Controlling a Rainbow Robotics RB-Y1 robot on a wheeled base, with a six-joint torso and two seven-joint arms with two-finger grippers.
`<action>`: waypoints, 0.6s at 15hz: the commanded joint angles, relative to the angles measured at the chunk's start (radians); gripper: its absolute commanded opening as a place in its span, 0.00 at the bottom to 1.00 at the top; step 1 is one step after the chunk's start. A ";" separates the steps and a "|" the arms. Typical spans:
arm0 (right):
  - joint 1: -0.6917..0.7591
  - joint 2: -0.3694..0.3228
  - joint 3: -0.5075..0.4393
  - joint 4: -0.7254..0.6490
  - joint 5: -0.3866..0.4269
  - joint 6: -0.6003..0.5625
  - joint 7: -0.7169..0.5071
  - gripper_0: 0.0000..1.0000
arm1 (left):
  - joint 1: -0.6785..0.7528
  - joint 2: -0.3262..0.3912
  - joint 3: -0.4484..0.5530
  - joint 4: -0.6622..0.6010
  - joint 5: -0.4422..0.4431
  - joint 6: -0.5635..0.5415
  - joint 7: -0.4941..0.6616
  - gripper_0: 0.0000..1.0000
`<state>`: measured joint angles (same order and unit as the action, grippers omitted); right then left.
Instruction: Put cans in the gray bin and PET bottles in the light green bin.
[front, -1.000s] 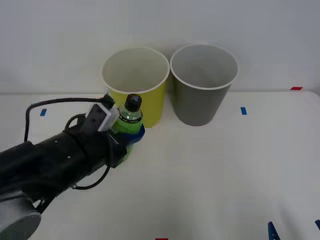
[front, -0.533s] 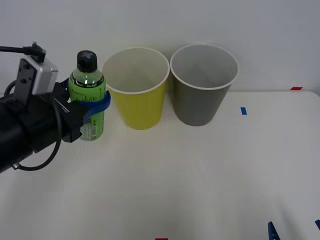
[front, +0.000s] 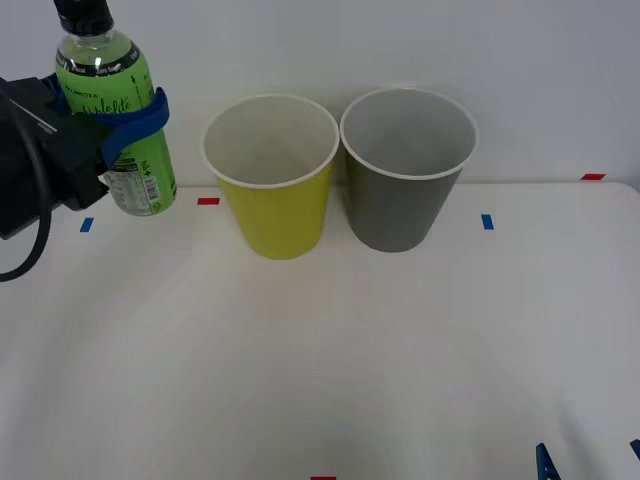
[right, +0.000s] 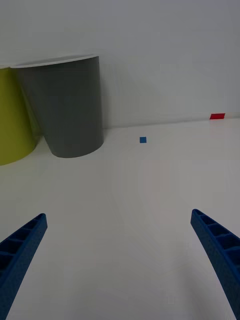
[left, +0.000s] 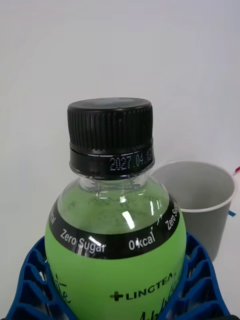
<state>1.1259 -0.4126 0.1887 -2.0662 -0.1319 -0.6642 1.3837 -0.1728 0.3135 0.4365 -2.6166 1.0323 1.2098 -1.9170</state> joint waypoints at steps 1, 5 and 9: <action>0.000 0.000 0.000 0.000 0.000 0.000 0.000 1.00 | -0.151 -0.002 0.061 0.058 -0.008 0.125 0.116 0.00; 0.000 0.000 0.000 0.000 0.000 0.000 0.000 1.00 | -0.326 -0.004 0.070 0.219 -0.026 0.195 0.105 0.00; 0.000 0.000 0.000 0.000 0.000 0.000 0.000 1.00 | -0.402 -0.002 0.004 0.259 -0.138 0.195 0.099 0.00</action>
<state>1.1259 -0.4126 0.1887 -2.0663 -0.1319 -0.6642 1.3837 -0.5576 0.3111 0.4656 -2.3602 0.9300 1.4055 -1.8210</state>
